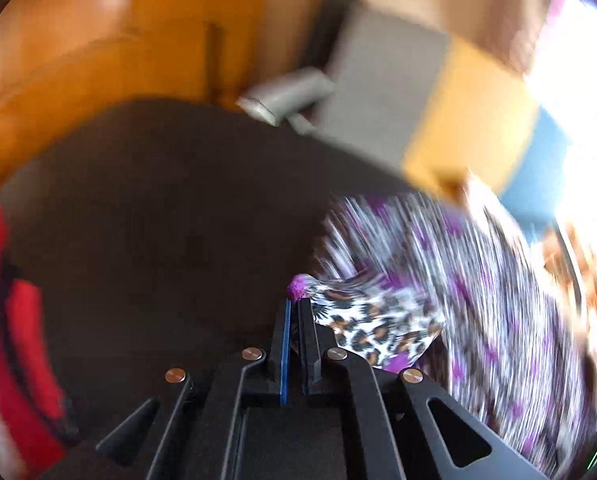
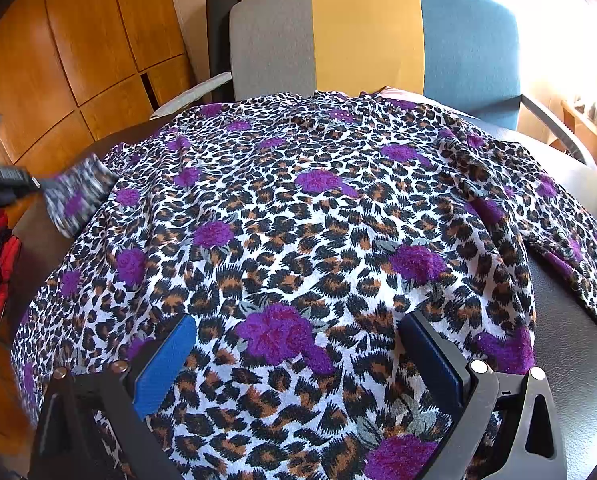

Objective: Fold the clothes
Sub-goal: 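Smooth the blouse flat with the left gripper across the table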

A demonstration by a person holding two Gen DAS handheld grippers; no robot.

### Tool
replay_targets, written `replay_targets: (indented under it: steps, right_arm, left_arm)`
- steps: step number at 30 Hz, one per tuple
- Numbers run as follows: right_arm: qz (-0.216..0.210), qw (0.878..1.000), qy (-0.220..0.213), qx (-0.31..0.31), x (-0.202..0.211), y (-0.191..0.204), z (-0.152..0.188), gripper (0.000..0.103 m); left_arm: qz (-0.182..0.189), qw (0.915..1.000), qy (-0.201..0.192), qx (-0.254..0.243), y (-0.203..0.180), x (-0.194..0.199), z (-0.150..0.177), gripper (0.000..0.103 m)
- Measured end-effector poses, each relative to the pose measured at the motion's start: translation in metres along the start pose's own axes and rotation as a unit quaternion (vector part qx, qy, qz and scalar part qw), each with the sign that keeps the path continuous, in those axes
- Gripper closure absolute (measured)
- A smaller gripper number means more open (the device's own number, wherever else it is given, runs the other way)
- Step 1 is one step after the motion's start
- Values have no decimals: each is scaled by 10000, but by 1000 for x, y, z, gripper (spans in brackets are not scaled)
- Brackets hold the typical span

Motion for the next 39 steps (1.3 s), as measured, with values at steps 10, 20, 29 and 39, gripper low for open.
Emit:
replay_targets:
  steps: [10,20,29,39]
  right_arm:
    - [-23,10000,-25,-16,1,-1,0,0]
    - [37,10000,6,15,0,-1,0,0]
    - [181,9997,111,120,-3,1,-1,0]
    - [469,9982,308,-204,-9,0,-7,0]
  left_arm:
    - [-1783,9633,-883,1803,106,65,-75,90]
    - [-786,9965,67,-289,-20,-4,-9,85]
    - [-1974,9680,1022,-1169,-33,-123,41,82]
    - [-2506,9503,681,-1719,-52,-171,14,103]
Point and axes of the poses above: each gripper's, at about its wrist camera, not at the fingertips, and x roughly against the way its jaws point, y to its left, z to its underside, the point moved 5 cm from there along -x, roughly the way its jaws point, and after that the axes turned 9 degrees about x, right-handed, at the moved point
